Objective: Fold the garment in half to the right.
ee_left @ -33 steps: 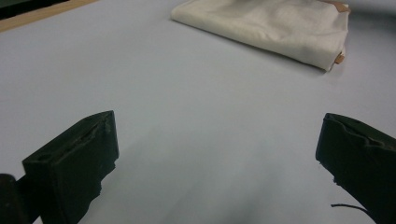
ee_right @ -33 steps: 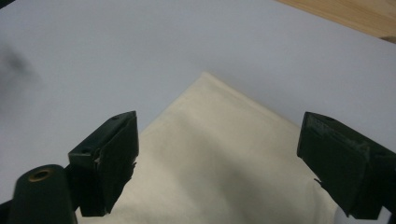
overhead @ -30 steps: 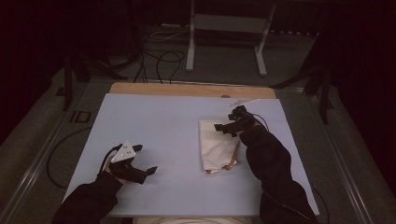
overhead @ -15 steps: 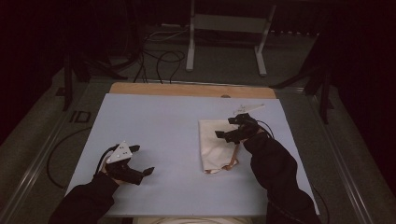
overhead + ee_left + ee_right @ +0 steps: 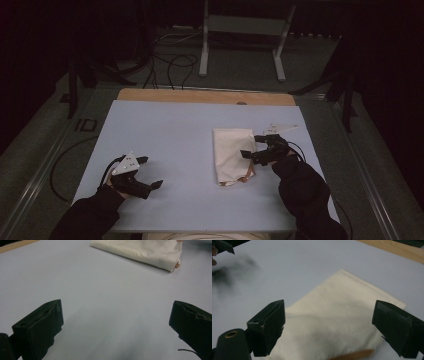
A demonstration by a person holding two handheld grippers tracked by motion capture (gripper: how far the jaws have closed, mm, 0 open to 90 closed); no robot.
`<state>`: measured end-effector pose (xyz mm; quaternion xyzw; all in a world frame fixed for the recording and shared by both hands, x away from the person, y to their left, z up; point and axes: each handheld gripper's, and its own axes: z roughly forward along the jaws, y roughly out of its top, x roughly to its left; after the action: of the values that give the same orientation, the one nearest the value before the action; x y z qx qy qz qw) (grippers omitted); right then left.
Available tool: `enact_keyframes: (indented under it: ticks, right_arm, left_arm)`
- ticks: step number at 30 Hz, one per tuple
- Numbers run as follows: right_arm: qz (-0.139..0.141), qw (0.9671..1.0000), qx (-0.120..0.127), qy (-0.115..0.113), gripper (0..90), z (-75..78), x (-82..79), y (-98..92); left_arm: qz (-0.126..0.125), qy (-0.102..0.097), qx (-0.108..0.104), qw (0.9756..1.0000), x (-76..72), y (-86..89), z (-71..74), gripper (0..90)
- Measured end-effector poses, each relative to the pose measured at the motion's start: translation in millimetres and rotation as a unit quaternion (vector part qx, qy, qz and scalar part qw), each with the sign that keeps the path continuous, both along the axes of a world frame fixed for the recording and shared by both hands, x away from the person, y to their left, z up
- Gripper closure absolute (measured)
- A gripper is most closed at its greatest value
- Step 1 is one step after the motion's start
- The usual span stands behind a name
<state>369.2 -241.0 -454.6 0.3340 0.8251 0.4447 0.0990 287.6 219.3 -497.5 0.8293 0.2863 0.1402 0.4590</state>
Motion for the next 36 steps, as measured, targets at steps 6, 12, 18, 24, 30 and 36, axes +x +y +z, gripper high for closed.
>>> enact_keyframes:
  ticks: [6, 12, 18, 24, 30, 36]
  right_arm:
    - [-0.013, 0.9998, 0.013, 0.003, 11.3, -14.2, -9.1, -14.6]
    - [-0.018, 0.9998, 0.007, 0.009, 11.2, -26.5, -15.6, -22.5]
    - [-0.021, 0.9996, -0.002, 0.016, 11.3, -38.3, -28.0, -27.6]
    - [-0.021, 0.9997, 0.000, 0.016, 11.2, -41.3, -42.7, -29.6]
    - [-0.022, 0.9995, 0.004, 0.021, 11.3, -47.2, -56.5, -33.4]
    - [-0.027, 0.9994, 0.010, 0.019, 11.2, -51.4, -68.6, -38.9]
  left_arm:
    - [0.004, 0.002, 0.000, 1.0000, -0.1, 3.5, -0.9, 0.0]
    - [0.002, 0.004, 0.001, 1.0000, -1.0, 4.6, -1.8, 0.0]
    - [0.000, 0.006, 0.003, 1.0000, -2.6, 5.5, -3.0, 0.0]
    - [0.002, 0.006, 0.002, 1.0000, -4.6, 8.3, -2.7, 0.1]
    - [0.001, 0.010, 0.006, 0.9999, -6.9, 10.6, -4.4, 0.1]
    - [0.005, 0.015, 0.004, 0.9999, -9.9, 15.4, -6.6, 0.1]
